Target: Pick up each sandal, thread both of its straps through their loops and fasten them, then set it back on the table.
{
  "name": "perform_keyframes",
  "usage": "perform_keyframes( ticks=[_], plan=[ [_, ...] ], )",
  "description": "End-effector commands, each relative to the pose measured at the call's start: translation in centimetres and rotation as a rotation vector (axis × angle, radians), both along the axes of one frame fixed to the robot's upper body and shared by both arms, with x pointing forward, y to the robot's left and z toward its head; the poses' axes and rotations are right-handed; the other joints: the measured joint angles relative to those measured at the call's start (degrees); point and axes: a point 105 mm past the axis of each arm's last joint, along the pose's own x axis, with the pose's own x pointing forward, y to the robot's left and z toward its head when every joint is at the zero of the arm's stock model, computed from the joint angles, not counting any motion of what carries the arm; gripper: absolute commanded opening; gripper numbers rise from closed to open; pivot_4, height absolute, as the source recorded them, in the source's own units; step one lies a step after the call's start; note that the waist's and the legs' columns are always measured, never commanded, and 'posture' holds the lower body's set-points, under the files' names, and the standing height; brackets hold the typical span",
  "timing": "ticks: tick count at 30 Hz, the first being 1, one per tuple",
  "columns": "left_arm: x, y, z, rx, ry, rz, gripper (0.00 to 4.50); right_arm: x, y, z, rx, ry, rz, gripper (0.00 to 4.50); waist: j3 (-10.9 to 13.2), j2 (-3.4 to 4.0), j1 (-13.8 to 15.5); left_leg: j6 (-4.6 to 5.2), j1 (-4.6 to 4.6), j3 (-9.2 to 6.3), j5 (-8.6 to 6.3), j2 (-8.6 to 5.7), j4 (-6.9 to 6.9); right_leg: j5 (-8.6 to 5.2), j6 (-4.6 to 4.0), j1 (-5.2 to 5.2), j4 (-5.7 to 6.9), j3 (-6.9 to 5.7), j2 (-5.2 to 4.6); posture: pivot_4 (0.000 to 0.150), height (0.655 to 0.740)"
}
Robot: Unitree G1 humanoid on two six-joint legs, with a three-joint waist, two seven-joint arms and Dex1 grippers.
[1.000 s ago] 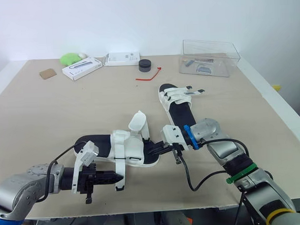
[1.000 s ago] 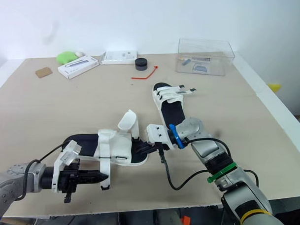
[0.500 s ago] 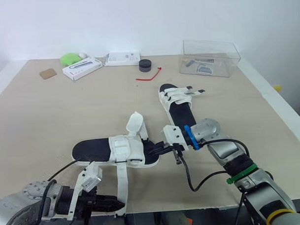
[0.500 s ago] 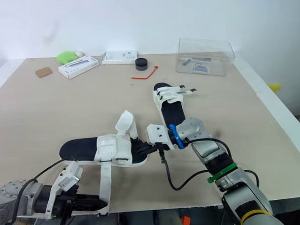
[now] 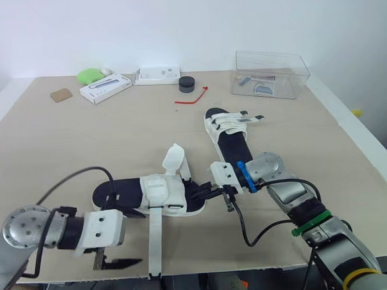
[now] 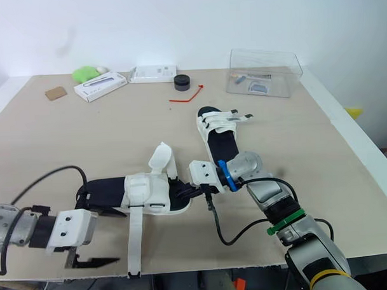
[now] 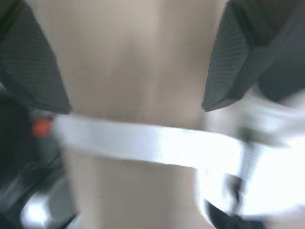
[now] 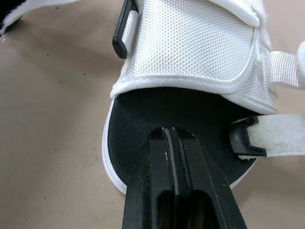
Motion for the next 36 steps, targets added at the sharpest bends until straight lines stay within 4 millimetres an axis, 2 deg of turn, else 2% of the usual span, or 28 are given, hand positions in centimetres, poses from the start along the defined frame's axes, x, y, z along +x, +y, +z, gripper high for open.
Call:
perform_keyframes(
  ticks=[1,4,7,14,18,22,24,25,28,29,32,34,36],
  plan=[
    [0.5,-0.4,1.2,0.093,-0.307,-0.201,4.38,0.1,-0.9,-2.1,-0.1,0.042,-0.018,0.0,0.0,-0.01,0.01,0.0,0.01,0.01,0.0,0.01,0.0,0.02,-0.02,0.01,-0.01,0.0,0.0,0.15,0.74],
    [0.5,-1.2,0.4,0.111,-0.462,-0.344,4.38,0.1,-0.7,-2.1,-0.099,0.043,-0.013,0.0,-0.01,0.0,0.01,0.0,0.02,0.11,0.0,0.03,0.0,0.09,-0.04,0.01,-0.03,0.04,-0.03,0.15,0.74],
    [0.1,-2.6,-0.2,0.024,-0.496,-0.404,4.38,0.2,-0.5,-2.0,-0.098,0.042,-0.01,0.0,-0.01,-0.01,-0.02,0.03,0.05,0.23,-0.02,0.06,0.0,0.13,0.0,0.01,-0.04,0.11,-0.04,0.15,0.74],
    [-0.8,-5.1,-1.6,-0.056,-0.449,-0.479,4.38,0.5,-1.1,-1.9,-0.109,0.035,-0.028,0.0,-0.03,-0.04,-0.02,0.09,0.09,0.38,-0.04,0.13,0.0,0.32,0.26,-0.01,-0.03,0.12,0.01,0.15,0.74],
    [-1.0,-5.5,-1.9,-0.066,-0.426,-0.504,4.38,0.4,-1.5,-1.9,-0.114,0.036,-0.037,0.0,-0.03,-0.04,-0.02,0.09,0.1,0.5,-0.03,0.15,0.01,0.35,0.31,-0.02,-0.04,0.14,0.05,0.15,0.74],
    [-0.8,-5.4,-2.1,-0.043,-0.404,-0.512,3.14,0.3,-1.6,-1.9,-0.116,0.039,-0.043,0.0,-0.03,-0.04,-0.01,0.09,0.11,0.54,-0.04,0.14,0.01,0.37,0.34,-0.02,-0.04,0.14,0.04,0.15,0.74],
    [-0.7,-5.3,-2.2,-0.034,-0.393,-0.507,2.1,0.3,-1.6,-1.9,-0.115,0.04,-0.046,0.0,-0.03,-0.04,-0.01,0.1,0.11,0.56,-0.04,0.13,0.01,0.37,0.35,-0.02,-0.04,0.15,0.04,0.15,0.74],
    [-0.6,-5.3,-2.3,-0.03,-0.388,-0.506,1.84,0.3,-1.6,-1.9,-0.115,0.04,-0.047,0.0,-0.03,-0.04,0.0,0.1,0.11,0.56,-0.04,0.12,0.01,0.37,0.35,-0.02,-0.04,0.15,0.04,0.15,0.74],
    [-0.3,-5.4,-2.3,-0.025,-0.381,-0.505,0.24,0.3,-1.7,-1.9,-0.117,0.043,-0.051,0.0,-0.03,-0.04,0.01,0.1,0.11,0.57,-0.04,0.1,0.01,0.37,0.38,-0.02,-0.04,0.15,0.04,0.15,0.74],
    [-0.2,-5.4,-2.3,-0.023,-0.378,-0.505,0.04,0.3,-1.8,-1.9,-0.119,0.044,-0.052,0.0,-0.03,-0.04,0.01,0.1,0.11,0.57,-0.04,0.09,0.01,0.37,0.38,-0.02,-0.04,0.15,0.04,0.15,0.74],
    [0.3,-5.4,-2.0,-0.054,-0.36,-0.459,0.04,0.3,-1.8,-1.9,-0.121,0.044,-0.054,0.0,-0.03,-0.04,0.01,0.1,0.11,0.58,-0.04,0.09,0.01,0.36,0.38,-0.02,-0.04,0.15,0.07,0.15,0.74],
    [1.0,-5.6,-1.3,-0.116,-0.331,-0.388,0.04,0.3,-1.7,-1.9,-0.12,0.044,-0.054,0.0,-0.03,-0.04,0.01,0.12,0.11,0.58,-0.05,0.09,0.01,0.36,0.39,-0.02,-0.04,0.15,0.08,0.15,0.74],
    [2.0,-5.8,0.2,-0.232,-0.276,-0.264,0.04,0.3,-1.7,-1.9,-0.119,0.043,-0.053,0.0,-0.03,-0.04,0.01,0.12,0.11,0.57,-0.05,0.09,0.02,0.36,0.4,-0.02,-0.04,0.15,0.08,0.15,0.74]
  ],
)
